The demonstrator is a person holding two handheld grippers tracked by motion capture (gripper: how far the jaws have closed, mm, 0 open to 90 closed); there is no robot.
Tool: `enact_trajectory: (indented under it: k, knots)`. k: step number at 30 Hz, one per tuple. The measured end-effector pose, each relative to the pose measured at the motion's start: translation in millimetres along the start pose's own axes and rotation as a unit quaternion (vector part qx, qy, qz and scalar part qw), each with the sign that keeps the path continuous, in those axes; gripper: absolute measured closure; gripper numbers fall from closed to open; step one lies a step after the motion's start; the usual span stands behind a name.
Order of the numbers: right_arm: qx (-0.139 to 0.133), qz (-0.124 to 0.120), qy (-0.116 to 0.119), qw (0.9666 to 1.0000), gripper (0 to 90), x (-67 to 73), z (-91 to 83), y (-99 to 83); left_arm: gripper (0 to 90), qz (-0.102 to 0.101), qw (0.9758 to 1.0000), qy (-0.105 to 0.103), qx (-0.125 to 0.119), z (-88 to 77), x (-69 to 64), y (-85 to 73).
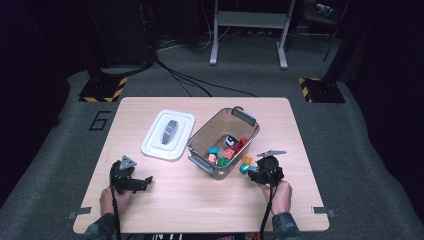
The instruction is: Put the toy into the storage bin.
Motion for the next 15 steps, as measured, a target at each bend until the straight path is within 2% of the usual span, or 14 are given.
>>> enact_trajectory:
  k: [1, 2, 5, 13, 15]
  knots:
    - [-0.005, -0.003, 0.001, 1.0, 59.0, -1.7, -2.2, 2.0, 2.4, 0.0, 1.0, 0.0, 0.0, 0.0, 0.0, 0.0]
    - [-0.004, 0.007, 0.004, 1.0, 59.0, -1.3, -4.7, 3.2, 2.4, 0.0, 1.0, 0.0, 0.001, -0.1, -0.1, -0.1]
    - [-0.015, 0.006, 0.011, 0.9998, 59.0, -5.1, -11.2, 8.7, 2.4, 0.0, 1.0, 0.0, 0.0, -0.1, -0.1, 0.0]
    - [-0.032, 0.003, -0.003, 0.9995, 59.0, -12.3, -29.0, 25.3, 2.4, 0.0, 1.0, 0.0, 0.0, 0.0, 0.0, 0.0]
    - [-0.036, 0.001, 0.0, 0.9993, 59.1, -12.7, -33.2, 30.3, 2.4, 0.0, 1.0, 0.0, 0.0, 0.0, -0.1, 0.0]
Point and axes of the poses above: each handheld gripper's, and its own axes: z roughly forward along the jaws, y roughly out of its top, x roughly to its left, the point moved 5 cm from there along z, roughly forward along the jaws, and after that the axes turned 9 degrees about y, right-handed, at the moved point
